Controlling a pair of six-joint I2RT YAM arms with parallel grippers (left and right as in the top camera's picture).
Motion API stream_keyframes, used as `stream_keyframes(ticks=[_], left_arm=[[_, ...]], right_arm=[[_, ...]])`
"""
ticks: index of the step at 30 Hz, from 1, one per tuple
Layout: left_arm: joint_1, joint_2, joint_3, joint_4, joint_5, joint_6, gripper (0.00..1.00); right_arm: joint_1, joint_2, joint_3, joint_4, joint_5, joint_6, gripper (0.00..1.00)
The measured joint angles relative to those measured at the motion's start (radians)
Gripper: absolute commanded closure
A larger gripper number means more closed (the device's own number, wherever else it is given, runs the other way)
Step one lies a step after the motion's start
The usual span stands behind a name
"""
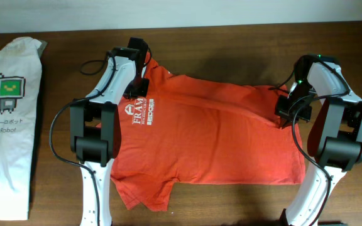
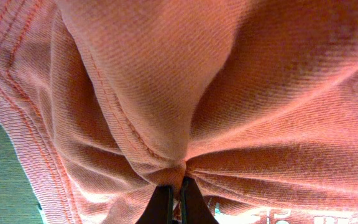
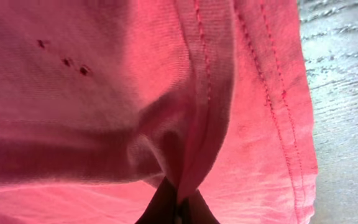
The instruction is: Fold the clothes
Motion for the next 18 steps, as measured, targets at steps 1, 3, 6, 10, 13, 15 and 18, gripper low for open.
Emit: stream_keyframes(ticks=[1, 3, 6, 10, 13, 15, 18], left_arm=[[0.000, 0.000, 0.000, 0.000, 0.000, 0.000, 0.73], [0.000, 0.000, 0.000, 0.000, -0.017, -0.006, 0.38], [0.018, -0.008, -0.001, -0.001, -0.040, -0.008, 0.29], [0.020, -0.010, -0.002, -0.001, -0.042, -0.010, 0.29], [0.020, -0.011, 0.006, -0.012, -0.035, -0.018, 0.28], [0.013, 0.000, 0.040, -0.036, -0.005, -0.026, 0.25], [-0.003, 0.008, 0.124, -0.089, 0.023, -0.026, 0.24]], right_arm=[[0.000, 0.000, 0.000, 0.005, 0.000, 0.008, 0.21], [0.000, 0.000, 0.000, 0.017, -0.001, 0.017, 0.01], [0.000, 0.000, 0.000, 0.029, -0.001, 0.023, 0.01], [0.000, 0.000, 0.000, 0.043, -0.001, 0.026, 0.01], [0.000, 0.000, 0.015, 0.036, 0.000, 0.026, 0.01], [-0.001, 0.002, 0.109, 0.012, 0.000, 0.025, 0.01], [-0.002, 0.006, 0.249, -0.027, 0.000, 0.004, 0.01]])
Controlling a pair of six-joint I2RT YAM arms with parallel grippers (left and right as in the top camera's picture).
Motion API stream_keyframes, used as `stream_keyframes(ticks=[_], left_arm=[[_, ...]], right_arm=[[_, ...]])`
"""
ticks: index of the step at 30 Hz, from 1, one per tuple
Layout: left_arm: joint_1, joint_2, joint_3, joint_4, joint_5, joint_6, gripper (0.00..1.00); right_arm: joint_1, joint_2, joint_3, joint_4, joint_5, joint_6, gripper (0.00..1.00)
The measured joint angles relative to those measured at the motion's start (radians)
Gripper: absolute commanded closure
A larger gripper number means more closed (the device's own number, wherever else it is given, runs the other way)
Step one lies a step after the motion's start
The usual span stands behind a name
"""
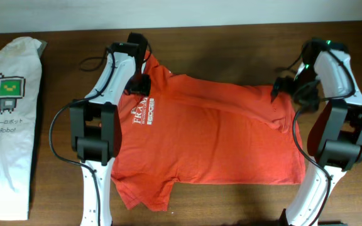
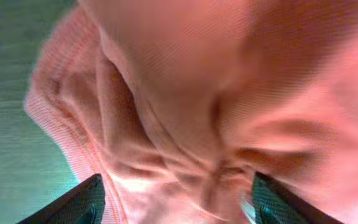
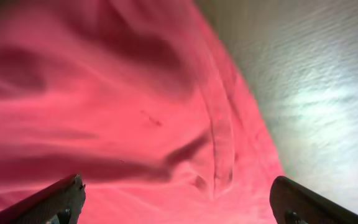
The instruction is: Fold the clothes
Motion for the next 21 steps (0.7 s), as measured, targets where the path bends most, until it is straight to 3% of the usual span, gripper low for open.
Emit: stream_keyframes(ticks=[3, 5, 9, 10, 11, 12, 14, 15, 17, 18, 19, 21], left_arm=[[-0.003, -0.001, 0.122, -0.036, 0.007, 0.001, 0.22], [0.002, -0.002, 0.142, -0.045, 0.007, 0.001, 0.37], [0.020, -0.002, 0.142, -0.091, 0.007, 0.002, 0.41], [0.024, -0.002, 0.142, -0.100, 0.007, 0.002, 0.45], [0.026, -0.002, 0.142, -0.105, 0.006, 0.001, 0.53], [0.026, -0.002, 0.142, -0.105, 0.007, 0.002, 0.58], [0.026, -0.011, 0.142, -0.106, 0.007, 0.000, 0.58], [0.026, -0.029, 0.142, -0.107, 0.008, 0.003, 0.58], [0.025, -0.102, 0.142, -0.108, 0.010, 0.002, 0.57], [0.024, -0.147, 0.142, -0.111, 0.010, 0.002, 0.56], [0.022, -0.214, 0.142, -0.116, 0.011, 0.002, 0.56], [0.012, -0.404, 0.158, -0.118, 0.010, 0.002, 0.55]], right_arm=[[-0.001, 0.000, 0.160, -0.083, 0.001, -0.014, 0.01], [-0.002, 0.000, 0.206, -0.114, 0.002, -0.035, 0.01], [-0.006, 0.000, 0.230, -0.166, 0.004, -0.081, 0.03], [-0.013, 0.000, 0.232, -0.170, 0.004, -0.084, 0.16], [-0.022, 0.000, 0.237, -0.178, 0.004, -0.094, 0.46], [-0.031, 0.000, 0.249, -0.188, 0.005, -0.099, 0.67], [-0.042, 0.003, 0.296, -0.230, 0.003, -0.104, 0.70], [-0.047, 0.004, 0.337, -0.260, 0.000, -0.102, 0.66], [-0.050, 0.002, 0.428, -0.314, 0.000, -0.106, 0.44], [-0.049, 0.000, 0.452, -0.318, -0.005, -0.111, 0.45], [-0.047, -0.012, 0.478, -0.320, -0.011, -0.108, 0.63], [-0.042, -0.068, 0.497, -0.320, -0.019, -0.114, 0.68]])
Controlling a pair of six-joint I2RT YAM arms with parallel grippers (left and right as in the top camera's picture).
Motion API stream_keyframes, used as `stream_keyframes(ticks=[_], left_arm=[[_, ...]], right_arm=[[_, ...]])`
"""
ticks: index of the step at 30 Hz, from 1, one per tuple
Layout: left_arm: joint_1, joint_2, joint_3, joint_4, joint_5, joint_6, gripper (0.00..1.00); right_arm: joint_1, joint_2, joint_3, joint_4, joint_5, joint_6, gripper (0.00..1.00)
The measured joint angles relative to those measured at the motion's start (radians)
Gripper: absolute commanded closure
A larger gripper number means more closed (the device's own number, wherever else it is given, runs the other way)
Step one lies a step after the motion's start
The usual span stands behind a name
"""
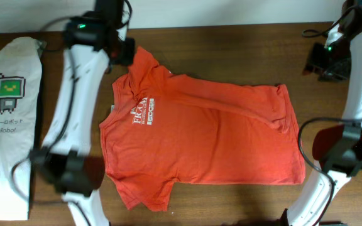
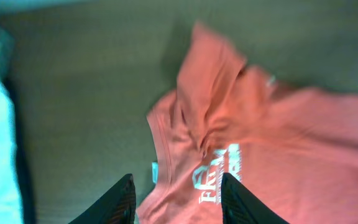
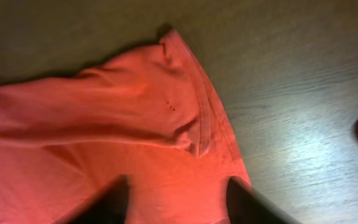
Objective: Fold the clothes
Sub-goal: 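Move both grippers to the red T-shirt's lower sides and grasp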
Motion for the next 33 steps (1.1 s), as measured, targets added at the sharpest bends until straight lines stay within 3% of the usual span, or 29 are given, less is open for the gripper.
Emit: stream_keyframes(ticks=[4, 6, 11, 14, 16, 18, 23, 25, 33], left_arm=[[-0.034, -0.237, 0.004, -0.038, 0.000, -0.001, 0.56], [-0.068, -0.334, 0.010, -0.079, 0.000, -0.002, 0.42], [-0.148, -0.387, 0.011, -0.239, 0.000, -0.014, 0.42], [-0.177, -0.386, -0.024, -0.317, -0.044, -0.082, 0.41], [-0.201, -0.392, -0.095, -0.326, -0.090, -0.136, 0.41], [-0.259, -0.419, -0.236, -0.267, -0.119, -0.170, 0.40], [-0.378, -0.592, -0.690, 0.044, -0.135, -0.223, 0.30], [-0.388, -0.652, -0.861, 0.108, -0.129, -0.254, 0.27], [-0.388, -0.687, -1.214, 0.255, -0.079, -0.346, 0.26]], right_arm=[[0.002, -0.195, 0.008, 0.000, -0.022, -0.005, 0.57], [0.011, -0.352, 0.020, 0.001, -0.028, -0.011, 0.52], [0.105, -0.626, 0.028, 0.001, -0.036, -0.014, 0.40], [0.210, -0.763, -0.019, 0.000, -0.026, -0.003, 0.29], [0.244, -0.843, -0.113, 0.005, 0.024, 0.039, 0.29], [0.249, -0.911, -0.280, 0.001, 0.080, 0.089, 0.21], [0.251, -0.912, -0.735, 0.022, 0.120, 0.141, 0.11], [0.252, -0.899, -0.903, 0.063, 0.123, 0.171, 0.00], [0.254, -0.906, -1.327, 0.212, 0.050, 0.248, 0.01]])
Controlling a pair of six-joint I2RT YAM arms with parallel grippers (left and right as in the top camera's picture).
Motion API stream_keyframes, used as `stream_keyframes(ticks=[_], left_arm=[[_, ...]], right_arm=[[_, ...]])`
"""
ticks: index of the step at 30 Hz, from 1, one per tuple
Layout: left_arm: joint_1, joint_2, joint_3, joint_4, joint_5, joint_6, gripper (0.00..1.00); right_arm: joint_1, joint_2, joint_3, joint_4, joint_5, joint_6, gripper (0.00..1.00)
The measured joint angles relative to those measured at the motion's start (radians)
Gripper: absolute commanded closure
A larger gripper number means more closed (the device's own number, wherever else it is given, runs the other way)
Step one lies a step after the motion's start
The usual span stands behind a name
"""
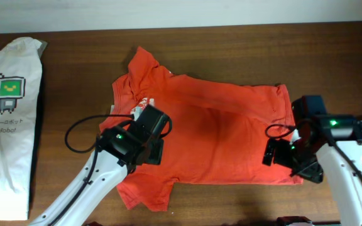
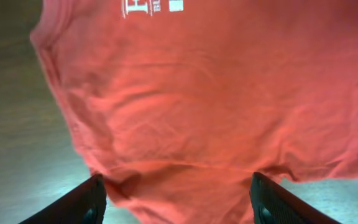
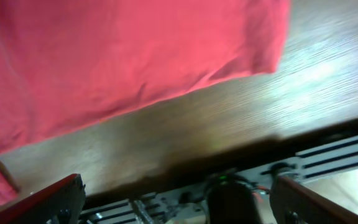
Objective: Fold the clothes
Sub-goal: 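Move both grippers to the red T-shirt's lower sides and grasp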
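Observation:
An orange T-shirt with white chest lettering lies spread on the brown table, collar to the left and hem to the right. My left gripper hovers open over its near left part, close to the near sleeve. In the left wrist view the shirt fills the frame between the spread fingers. My right gripper is open over the near hem corner. The right wrist view has the shirt's near edge, bare wood below it, and nothing between the fingertips.
A folded white shirt with a green pixel print lies along the table's left end. The table's near edge and the arm's base rails appear in the right wrist view. Bare wood runs along the far side.
Both arms were up at the table's far side, left by the far sleeve and right past the far hem corner. Now both are open over the shirt's near half. The shirt lies as before.
At first both grippers were shut on the shirt's far edge, left at the shoulder and right at the hem corner. Then both were open with the cloth let go. Then they stood clear at the far side, and now they are over the near half.

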Motion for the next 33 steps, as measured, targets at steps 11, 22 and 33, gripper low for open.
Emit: stream_keyframes(ticks=[11, 22, 33], left_arm=[[0.000, -0.002, -0.163, 0.158, 0.052, -0.018, 0.18], [0.017, -0.003, -0.257, 0.248, 0.060, -0.013, 0.13], [0.203, -0.003, -0.331, 0.293, 0.296, -0.018, 0.04]], right_arm=[[0.000, -0.003, -0.093, 0.126, -0.076, 0.127, 0.01], [0.000, -0.008, -0.374, 0.350, -0.118, 0.191, 0.01], [0.000, -0.003, -0.482, 0.527, -0.117, 0.332, 0.01]])
